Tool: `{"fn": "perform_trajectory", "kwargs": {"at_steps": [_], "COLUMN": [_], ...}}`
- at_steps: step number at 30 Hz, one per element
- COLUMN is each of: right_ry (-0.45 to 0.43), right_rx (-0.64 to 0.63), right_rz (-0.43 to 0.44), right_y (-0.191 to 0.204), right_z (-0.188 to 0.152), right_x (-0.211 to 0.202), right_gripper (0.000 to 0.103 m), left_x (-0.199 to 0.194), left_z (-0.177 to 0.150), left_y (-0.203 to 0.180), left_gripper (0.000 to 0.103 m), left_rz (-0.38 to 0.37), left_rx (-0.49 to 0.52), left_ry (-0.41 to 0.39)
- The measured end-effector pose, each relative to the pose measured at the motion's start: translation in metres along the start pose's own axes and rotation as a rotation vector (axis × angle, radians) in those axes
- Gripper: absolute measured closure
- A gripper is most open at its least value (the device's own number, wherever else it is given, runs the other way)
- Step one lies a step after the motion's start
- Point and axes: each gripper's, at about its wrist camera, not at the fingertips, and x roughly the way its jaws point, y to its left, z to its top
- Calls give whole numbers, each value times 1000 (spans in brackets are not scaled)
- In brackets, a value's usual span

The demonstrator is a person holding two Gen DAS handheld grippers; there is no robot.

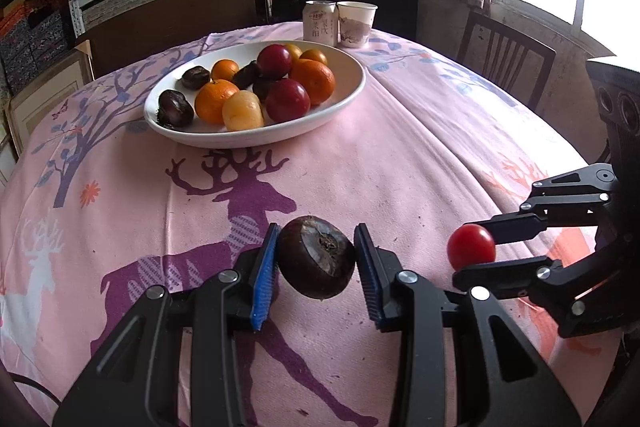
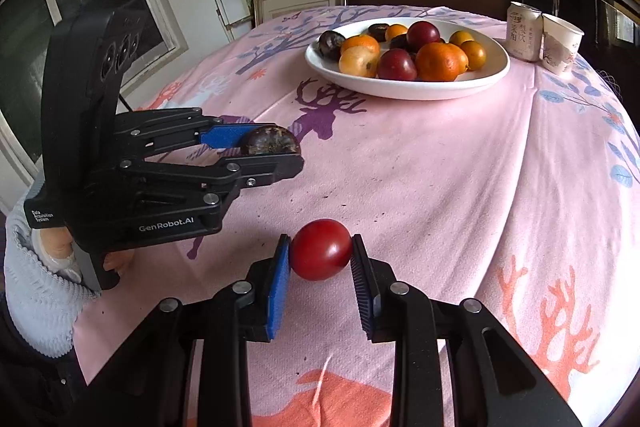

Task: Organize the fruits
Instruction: 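Carry the dark fruit with the left tool while the right tool carries the red tomato to the plate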

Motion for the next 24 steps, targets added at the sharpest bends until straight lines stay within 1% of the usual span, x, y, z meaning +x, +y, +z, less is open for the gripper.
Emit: {"fn": "perform_trajectory", "kwargs": {"at_steps": [3, 10, 18, 21, 24], "right_ry": [-22, -50, -84, -103, -133], "right_rx": [34, 49, 73, 74, 72], "right_rz": [2, -4, -16, -29, -49], "right_y": [-8, -13, -21, -23, -27], "right_z": [0, 2, 9, 19, 36], "right_x": [-4, -9, -15, -19, -23], "right_gripper": [73, 73, 73, 73, 73], "left_x": [-2, -8, -11, -12, -12], "left_z": [4, 13, 17, 23, 34], "left_y": [6, 14, 18, 18, 20], "left_gripper": [66, 66, 66, 66, 66], "left_rz": [63, 163, 209, 232, 253], "left_rx": [-1, -1, -5, 4, 15], "left_ry": [-17, -55, -79, -89, -101]}}
